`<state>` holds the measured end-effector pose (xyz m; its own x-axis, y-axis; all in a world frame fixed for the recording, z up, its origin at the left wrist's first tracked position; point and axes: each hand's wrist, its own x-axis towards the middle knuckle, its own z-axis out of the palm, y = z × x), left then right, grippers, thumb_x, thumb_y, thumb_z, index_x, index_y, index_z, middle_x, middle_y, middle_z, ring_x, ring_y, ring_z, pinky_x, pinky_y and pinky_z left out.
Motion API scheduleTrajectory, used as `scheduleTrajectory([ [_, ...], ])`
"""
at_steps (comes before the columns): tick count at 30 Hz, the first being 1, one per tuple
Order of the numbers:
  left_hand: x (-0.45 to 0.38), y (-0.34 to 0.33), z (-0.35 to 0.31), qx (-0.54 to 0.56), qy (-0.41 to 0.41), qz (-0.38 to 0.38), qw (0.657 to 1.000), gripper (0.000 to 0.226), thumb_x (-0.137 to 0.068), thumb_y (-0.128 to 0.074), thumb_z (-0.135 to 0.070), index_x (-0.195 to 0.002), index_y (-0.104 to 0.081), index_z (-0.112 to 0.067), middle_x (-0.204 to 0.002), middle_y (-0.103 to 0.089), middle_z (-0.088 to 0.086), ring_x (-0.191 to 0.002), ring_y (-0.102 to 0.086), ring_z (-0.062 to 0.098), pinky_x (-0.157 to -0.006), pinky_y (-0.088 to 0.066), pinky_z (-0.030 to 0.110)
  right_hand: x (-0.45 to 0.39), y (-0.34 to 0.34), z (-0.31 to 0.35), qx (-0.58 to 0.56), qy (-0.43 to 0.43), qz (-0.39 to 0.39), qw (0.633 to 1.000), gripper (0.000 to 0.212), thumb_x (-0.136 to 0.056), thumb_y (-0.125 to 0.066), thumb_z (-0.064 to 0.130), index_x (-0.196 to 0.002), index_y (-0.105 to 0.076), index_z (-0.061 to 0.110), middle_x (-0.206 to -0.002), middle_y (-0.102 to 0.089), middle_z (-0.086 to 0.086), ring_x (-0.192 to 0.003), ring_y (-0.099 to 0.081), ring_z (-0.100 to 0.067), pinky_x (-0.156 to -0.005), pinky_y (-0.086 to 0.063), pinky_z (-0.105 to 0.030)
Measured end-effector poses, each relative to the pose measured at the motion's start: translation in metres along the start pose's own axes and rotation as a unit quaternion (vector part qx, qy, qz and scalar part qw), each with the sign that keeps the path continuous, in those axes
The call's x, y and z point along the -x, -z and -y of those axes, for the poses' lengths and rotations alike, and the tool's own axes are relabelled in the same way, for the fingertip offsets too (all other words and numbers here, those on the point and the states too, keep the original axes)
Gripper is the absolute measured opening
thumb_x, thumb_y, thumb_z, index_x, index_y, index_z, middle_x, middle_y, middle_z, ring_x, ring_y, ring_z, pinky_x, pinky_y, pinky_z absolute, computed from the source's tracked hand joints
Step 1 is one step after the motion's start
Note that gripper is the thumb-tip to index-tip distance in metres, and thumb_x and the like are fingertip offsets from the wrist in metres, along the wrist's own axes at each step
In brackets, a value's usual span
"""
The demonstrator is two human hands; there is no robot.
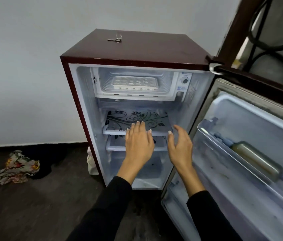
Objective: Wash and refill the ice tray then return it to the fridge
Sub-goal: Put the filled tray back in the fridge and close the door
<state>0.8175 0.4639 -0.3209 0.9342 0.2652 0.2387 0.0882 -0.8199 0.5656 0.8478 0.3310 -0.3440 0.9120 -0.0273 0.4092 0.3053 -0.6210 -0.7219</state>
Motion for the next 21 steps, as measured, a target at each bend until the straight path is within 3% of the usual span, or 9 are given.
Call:
scheduleTrajectory([
  [4, 0.037, 0.001, -0.013, 0.016, -0.029, 0.022, 0.999, 0.050, -0.101, -0.031, -0.028, -0.145, -0.031, -0.003, -0.152, -0.032, 0.014, -0.144, -0.022, 0.027, -0.119, -0.013, 0.039, 0.041, 0.028, 0.001, 0.010, -0.024, -0.054, 0.998, 0.037, -0.099, -0.047, 0.027, -0.129, -0.056, 0.007, -0.128, -0.061, -0.008, -0.120, -0.054, -0.026, -0.102, -0.043, -0.045],
  [11, 0.097, 0.000, -0.045, 0.073, -0.092, 0.056, 0.991, 0.058, -0.096, -0.023, -0.034, -0.143, -0.034, -0.003, -0.151, -0.035, 0.013, -0.143, -0.024, 0.025, -0.119, -0.013, 0.040, 0.105, 0.085, -0.003, 0.029, -0.038, -0.178, 0.983, 0.041, -0.095, -0.043, 0.033, -0.124, -0.059, 0.008, -0.124, -0.062, -0.008, -0.117, -0.056, -0.025, -0.098, -0.046, -0.044],
  [18, 0.150, -0.017, -0.106, 0.129, -0.170, 0.089, 0.973, 0.047, -0.102, -0.032, -0.026, -0.144, -0.034, -0.005, -0.150, -0.036, 0.011, -0.143, -0.025, 0.023, -0.119, -0.010, 0.035, 0.150, 0.177, -0.035, 0.083, -0.052, -0.385, 0.918, 0.033, -0.094, -0.050, 0.022, -0.115, -0.060, 0.000, -0.116, -0.063, -0.017, -0.109, -0.057, -0.029, -0.096, -0.041, -0.035],
  [21, 0.173, -0.025, -0.142, 0.159, -0.218, 0.092, 0.959, 0.046, -0.102, -0.032, -0.027, -0.143, -0.036, -0.005, -0.149, -0.039, 0.010, -0.142, -0.028, 0.022, -0.119, -0.014, 0.036, 0.159, 0.218, -0.056, 0.098, -0.074, -0.454, 0.883, 0.034, -0.094, -0.052, 0.020, -0.117, -0.058, -0.004, -0.116, -0.061, -0.021, -0.109, -0.057, -0.034, -0.097, -0.042, -0.039],
])
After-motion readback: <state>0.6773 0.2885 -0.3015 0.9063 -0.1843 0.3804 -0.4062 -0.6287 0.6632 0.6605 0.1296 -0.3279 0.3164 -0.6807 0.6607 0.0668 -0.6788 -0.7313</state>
